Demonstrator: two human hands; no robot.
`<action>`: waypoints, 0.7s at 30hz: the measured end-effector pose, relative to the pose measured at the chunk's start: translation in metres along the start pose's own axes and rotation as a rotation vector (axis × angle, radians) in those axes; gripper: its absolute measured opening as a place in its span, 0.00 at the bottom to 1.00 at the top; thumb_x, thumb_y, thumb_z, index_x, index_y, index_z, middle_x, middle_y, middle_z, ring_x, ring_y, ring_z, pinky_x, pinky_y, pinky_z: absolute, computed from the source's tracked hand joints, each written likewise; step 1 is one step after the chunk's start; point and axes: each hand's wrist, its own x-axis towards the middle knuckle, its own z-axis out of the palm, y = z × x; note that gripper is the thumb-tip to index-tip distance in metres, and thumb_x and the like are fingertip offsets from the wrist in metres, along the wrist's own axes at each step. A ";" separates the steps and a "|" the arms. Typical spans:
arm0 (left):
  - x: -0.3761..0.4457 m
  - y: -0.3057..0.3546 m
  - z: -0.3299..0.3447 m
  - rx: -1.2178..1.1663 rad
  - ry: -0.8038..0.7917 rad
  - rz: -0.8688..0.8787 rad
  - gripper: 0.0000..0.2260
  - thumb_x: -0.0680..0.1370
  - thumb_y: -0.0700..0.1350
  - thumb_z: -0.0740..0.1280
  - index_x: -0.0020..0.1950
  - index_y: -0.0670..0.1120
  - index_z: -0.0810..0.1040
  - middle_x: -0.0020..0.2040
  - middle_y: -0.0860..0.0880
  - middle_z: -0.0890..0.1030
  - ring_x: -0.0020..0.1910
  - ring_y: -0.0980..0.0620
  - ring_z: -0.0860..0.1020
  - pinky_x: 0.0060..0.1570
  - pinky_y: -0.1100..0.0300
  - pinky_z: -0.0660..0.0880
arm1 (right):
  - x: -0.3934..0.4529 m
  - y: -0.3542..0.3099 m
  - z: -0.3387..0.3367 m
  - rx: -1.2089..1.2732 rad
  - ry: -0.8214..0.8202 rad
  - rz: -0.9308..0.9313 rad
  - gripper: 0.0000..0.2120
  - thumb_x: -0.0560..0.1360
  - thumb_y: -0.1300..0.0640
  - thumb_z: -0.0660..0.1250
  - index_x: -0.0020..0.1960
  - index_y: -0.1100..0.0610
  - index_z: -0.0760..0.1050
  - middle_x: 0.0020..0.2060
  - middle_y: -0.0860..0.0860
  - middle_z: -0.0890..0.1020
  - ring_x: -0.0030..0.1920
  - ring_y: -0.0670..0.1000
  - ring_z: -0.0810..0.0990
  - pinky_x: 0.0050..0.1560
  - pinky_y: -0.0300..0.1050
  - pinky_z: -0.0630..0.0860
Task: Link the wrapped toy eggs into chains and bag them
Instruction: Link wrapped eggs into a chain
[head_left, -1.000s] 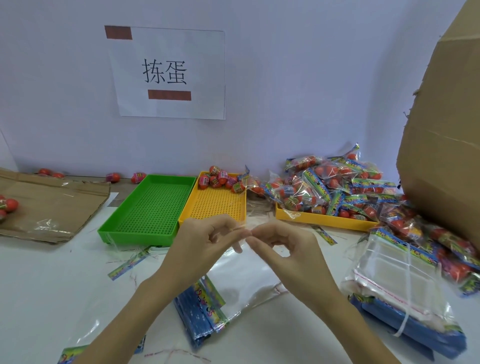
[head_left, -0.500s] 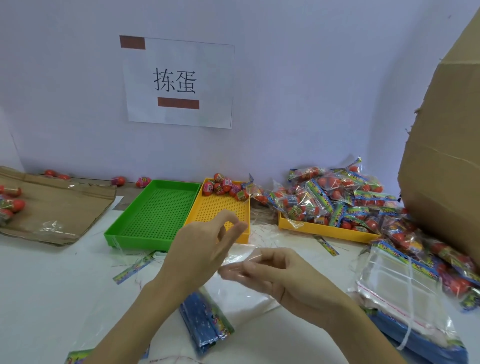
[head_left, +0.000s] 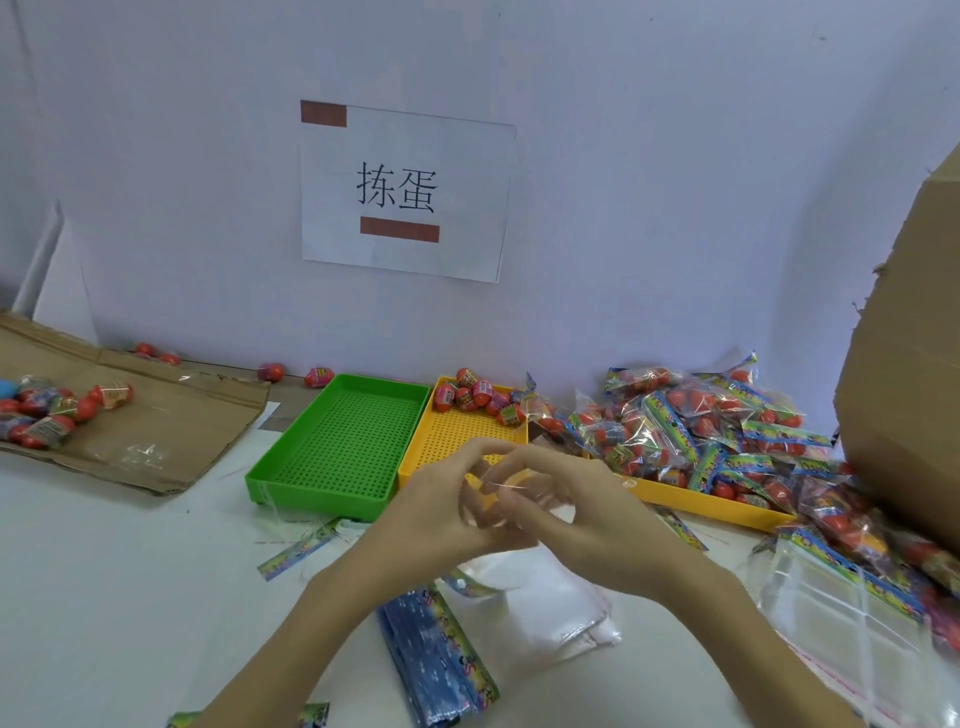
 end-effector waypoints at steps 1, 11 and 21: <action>0.000 -0.002 -0.003 -0.050 0.007 -0.048 0.26 0.70 0.53 0.83 0.63 0.61 0.77 0.49 0.52 0.83 0.37 0.54 0.81 0.40 0.60 0.76 | 0.007 -0.002 -0.002 -0.022 -0.004 -0.008 0.06 0.83 0.54 0.66 0.57 0.52 0.82 0.46 0.41 0.87 0.48 0.41 0.85 0.51 0.39 0.81; 0.002 -0.016 -0.016 -0.289 0.154 -0.282 0.13 0.72 0.42 0.82 0.54 0.44 0.83 0.43 0.46 0.88 0.35 0.44 0.86 0.30 0.59 0.77 | 0.082 0.011 -0.035 0.331 0.147 0.167 0.15 0.86 0.54 0.60 0.52 0.64 0.81 0.40 0.59 0.87 0.41 0.60 0.88 0.40 0.56 0.86; 0.004 -0.034 -0.026 -0.253 0.432 -0.282 0.15 0.71 0.48 0.82 0.52 0.47 0.83 0.42 0.51 0.89 0.27 0.48 0.82 0.32 0.47 0.82 | 0.144 0.116 0.015 -0.759 0.018 0.290 0.13 0.82 0.61 0.61 0.64 0.56 0.77 0.62 0.54 0.81 0.62 0.57 0.78 0.60 0.53 0.78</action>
